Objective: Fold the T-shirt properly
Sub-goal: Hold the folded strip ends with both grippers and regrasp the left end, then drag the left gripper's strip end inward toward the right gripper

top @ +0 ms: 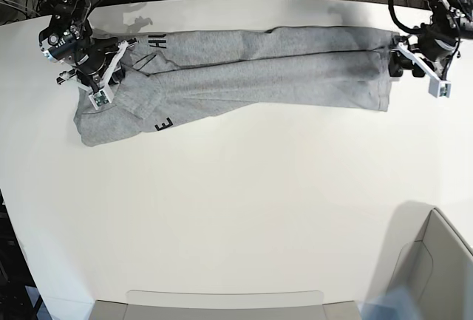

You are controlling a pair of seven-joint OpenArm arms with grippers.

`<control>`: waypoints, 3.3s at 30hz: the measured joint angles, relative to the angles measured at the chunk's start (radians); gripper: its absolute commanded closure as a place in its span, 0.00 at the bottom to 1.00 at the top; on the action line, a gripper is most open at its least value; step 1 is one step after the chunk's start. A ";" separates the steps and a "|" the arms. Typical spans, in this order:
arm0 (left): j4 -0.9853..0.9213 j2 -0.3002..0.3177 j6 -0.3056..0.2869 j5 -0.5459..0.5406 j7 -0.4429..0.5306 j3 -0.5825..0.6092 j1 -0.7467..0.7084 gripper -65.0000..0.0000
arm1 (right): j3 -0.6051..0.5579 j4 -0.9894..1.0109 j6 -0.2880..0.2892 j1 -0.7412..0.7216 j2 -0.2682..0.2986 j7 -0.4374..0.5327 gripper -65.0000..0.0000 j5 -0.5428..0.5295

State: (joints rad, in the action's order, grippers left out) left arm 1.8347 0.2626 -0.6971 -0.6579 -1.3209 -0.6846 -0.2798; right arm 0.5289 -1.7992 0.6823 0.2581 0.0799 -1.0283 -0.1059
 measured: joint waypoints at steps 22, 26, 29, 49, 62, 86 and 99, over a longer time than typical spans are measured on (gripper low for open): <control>-0.291 0.037 -0.007 0.123 0.270 0.165 0.018 0.44 | -0.018 0.000 0.000 0.002 0.009 0.000 0.81 -0.003; -0.279 0.036 -0.007 0.124 0.268 0.163 0.019 0.44 | -0.018 0.000 0.000 0.002 0.008 0.000 0.81 -0.003; -0.227 0.031 -0.003 0.150 0.231 0.149 0.016 0.44 | -0.018 0.000 0.000 0.002 0.008 0.000 0.81 -0.003; -0.328 0.037 -0.007 0.269 0.244 0.126 0.116 0.44 | -0.018 0.000 0.000 0.000 0.008 0.000 0.81 -0.003; -0.576 0.145 -0.013 0.219 0.312 0.210 0.179 0.72 | -0.016 0.000 0.000 0.002 0.008 0.000 0.81 -0.004; -0.481 0.117 -0.007 0.154 0.286 0.316 0.121 1.00 | -0.016 0.000 0.000 0.002 0.008 -0.003 0.81 -0.007; -0.732 0.128 -0.066 0.286 0.355 0.092 0.292 1.00 | -0.016 0.000 0.000 0.002 0.006 -0.003 0.81 -0.004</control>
State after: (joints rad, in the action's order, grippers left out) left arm 1.1023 0.3904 -0.7635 -0.3721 -0.9661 -0.5930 0.0124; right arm 0.5129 -1.7988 0.6823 0.2604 0.0856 -1.0317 -0.1097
